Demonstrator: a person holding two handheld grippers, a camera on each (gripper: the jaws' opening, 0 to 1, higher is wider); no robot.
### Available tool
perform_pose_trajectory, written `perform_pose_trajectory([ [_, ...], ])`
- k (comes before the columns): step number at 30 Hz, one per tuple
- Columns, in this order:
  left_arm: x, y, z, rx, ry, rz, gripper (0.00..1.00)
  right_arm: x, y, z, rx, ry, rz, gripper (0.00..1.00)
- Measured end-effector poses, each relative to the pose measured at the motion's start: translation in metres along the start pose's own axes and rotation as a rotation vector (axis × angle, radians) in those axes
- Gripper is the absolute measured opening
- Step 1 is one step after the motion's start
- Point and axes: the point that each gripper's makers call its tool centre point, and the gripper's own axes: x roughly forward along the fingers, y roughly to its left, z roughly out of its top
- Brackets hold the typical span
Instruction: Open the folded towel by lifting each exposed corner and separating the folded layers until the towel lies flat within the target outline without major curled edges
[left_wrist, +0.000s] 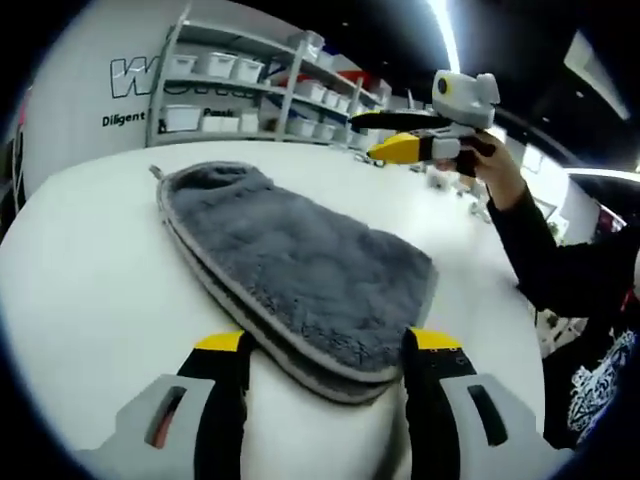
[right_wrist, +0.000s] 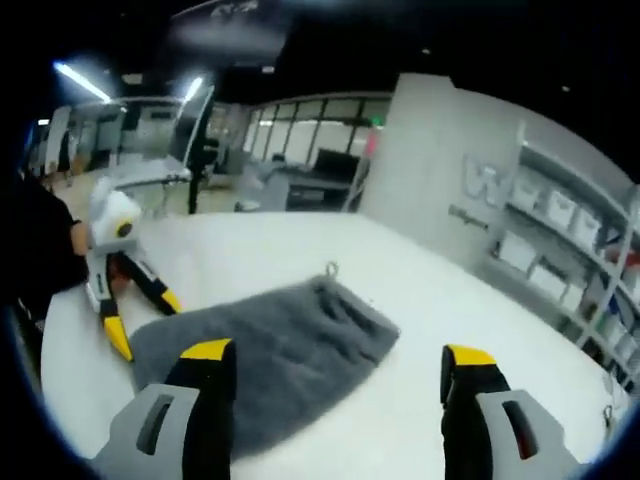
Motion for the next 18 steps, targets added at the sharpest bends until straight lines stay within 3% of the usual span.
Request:
perform_pose_trajectory([
  [4, 0.0, -0.002, 0.001, 0.016, -0.005, -0.005, 0.53, 0.003, -0.004, 0.012, -0.004, -0.002, 0.001, 0.84],
  [6, 0.0, -0.007, 0.003, 0.034, -0.01, -0.022, 0.44, 0.005, -0.006, 0.018, -0.001, -0.007, 0.005, 0.84],
  [18, 0.0, -0.004, 0.007, 0.091, -0.022, 0.029, 0.37, 0.017, -0.018, 0.043, -0.112, 0.043, 0.0, 0.84],
])
